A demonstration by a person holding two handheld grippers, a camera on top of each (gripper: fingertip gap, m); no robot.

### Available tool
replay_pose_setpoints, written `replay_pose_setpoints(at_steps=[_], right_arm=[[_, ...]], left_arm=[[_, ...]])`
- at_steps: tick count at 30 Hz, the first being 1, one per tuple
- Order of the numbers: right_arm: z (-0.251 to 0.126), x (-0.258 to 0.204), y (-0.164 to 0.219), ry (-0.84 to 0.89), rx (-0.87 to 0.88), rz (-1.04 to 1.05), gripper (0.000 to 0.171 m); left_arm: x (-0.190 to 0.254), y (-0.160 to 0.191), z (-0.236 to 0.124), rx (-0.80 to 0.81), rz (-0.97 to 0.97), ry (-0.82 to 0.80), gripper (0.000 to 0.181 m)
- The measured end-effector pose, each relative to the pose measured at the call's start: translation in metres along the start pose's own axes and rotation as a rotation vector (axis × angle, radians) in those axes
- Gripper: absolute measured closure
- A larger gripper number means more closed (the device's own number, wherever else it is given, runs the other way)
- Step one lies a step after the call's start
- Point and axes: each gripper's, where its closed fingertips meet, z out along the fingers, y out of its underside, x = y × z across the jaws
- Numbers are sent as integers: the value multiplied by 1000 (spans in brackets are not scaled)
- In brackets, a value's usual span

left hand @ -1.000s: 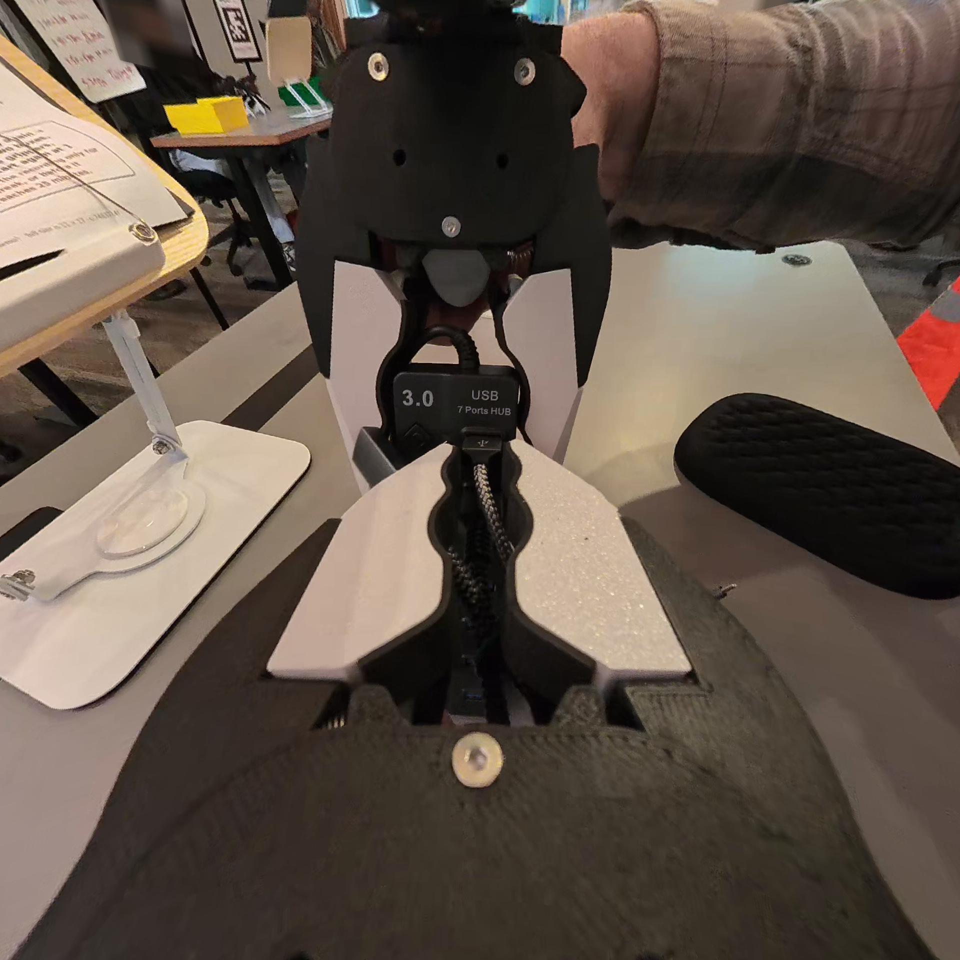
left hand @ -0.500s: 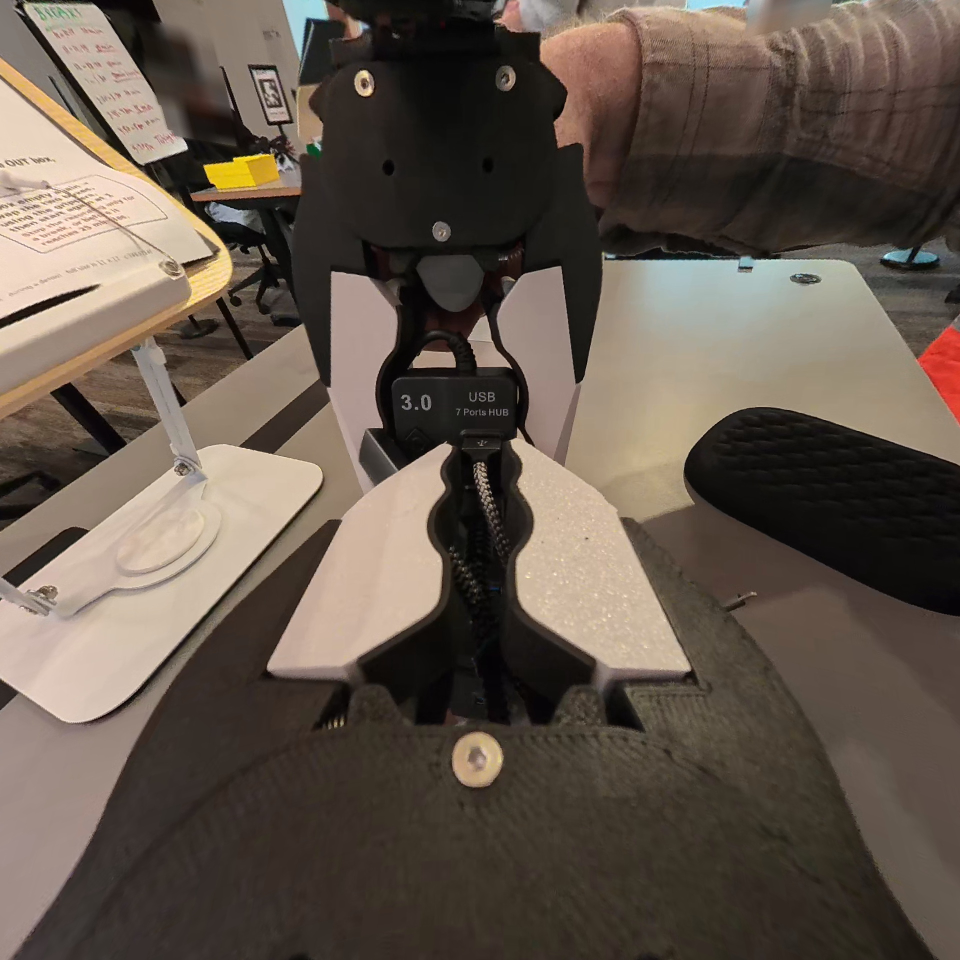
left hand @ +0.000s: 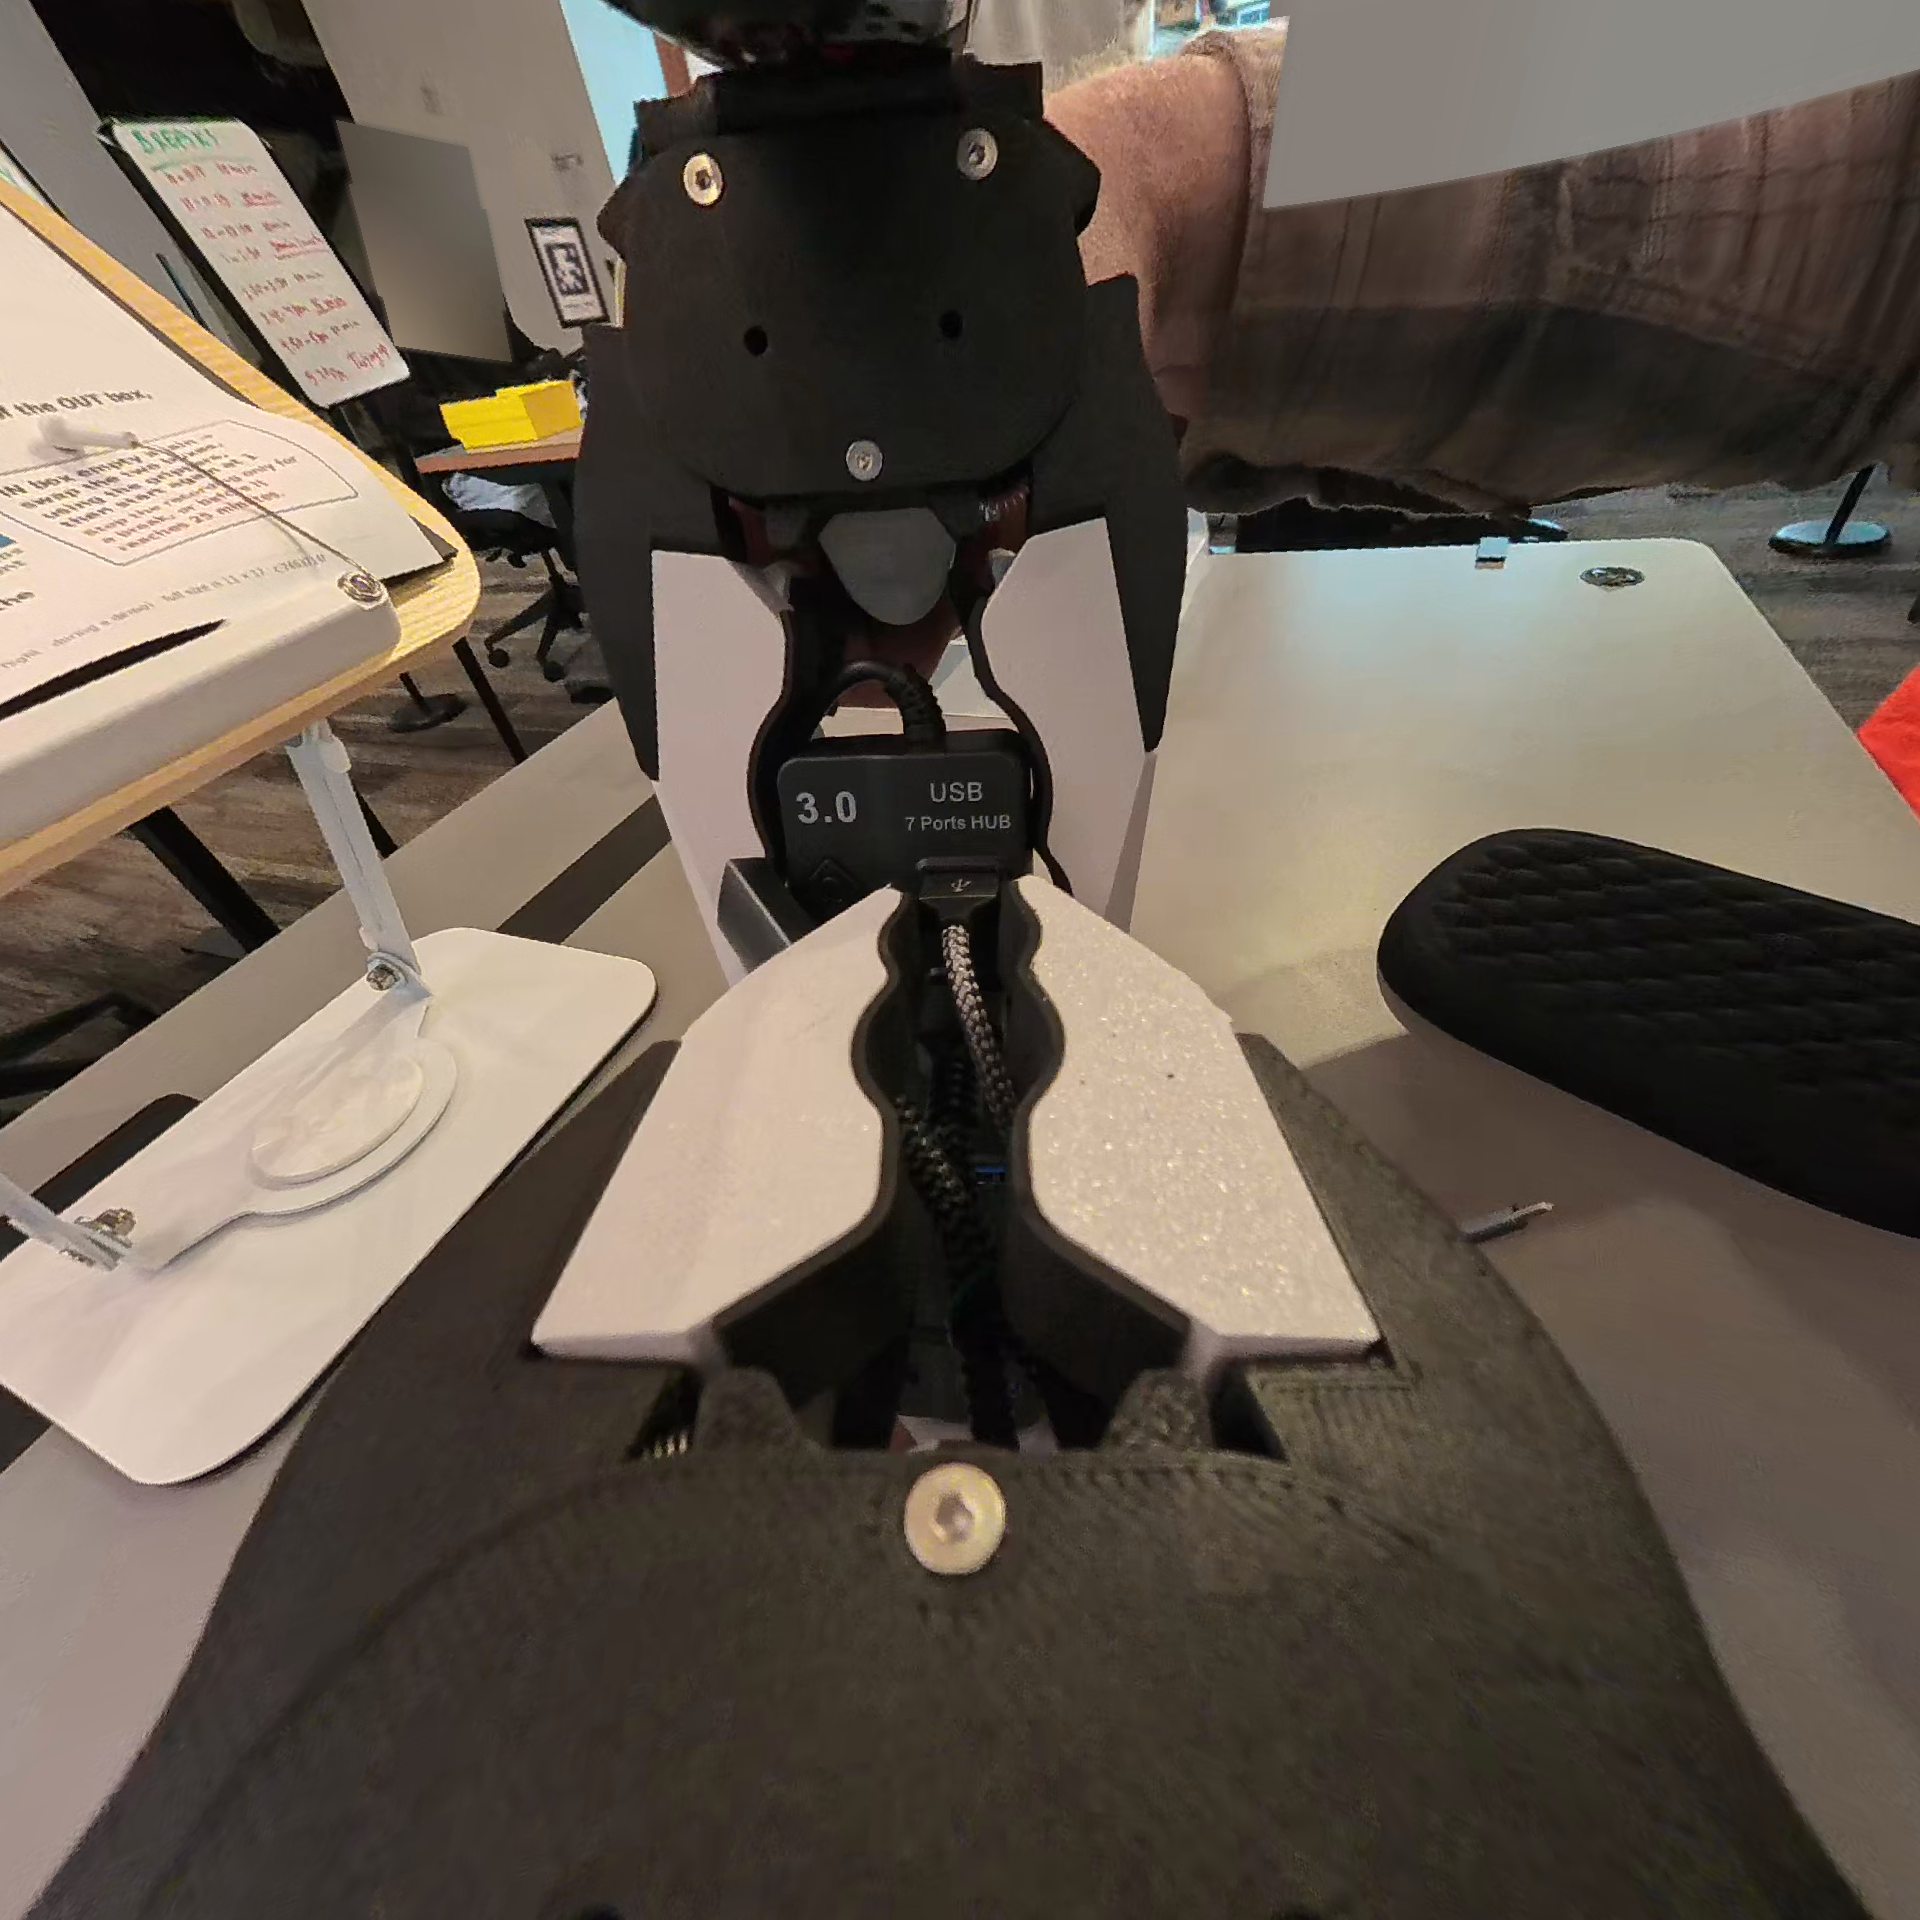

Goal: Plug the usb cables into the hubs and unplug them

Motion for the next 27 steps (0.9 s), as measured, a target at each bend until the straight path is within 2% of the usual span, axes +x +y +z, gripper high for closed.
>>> replay_pose_setpoints(at_steps=[11,19,27], right_arm=[[0,-2,-3,7,0,-9,105],[-2,0,3,9,12,15,105],[-2,2,5,8,21,30,105]], left_arm=[[2,0,-2,10,50,-53,168],[-2,-6,-12,29,-109,130,167],[-17,-18,-25,38,-32,55,167]])
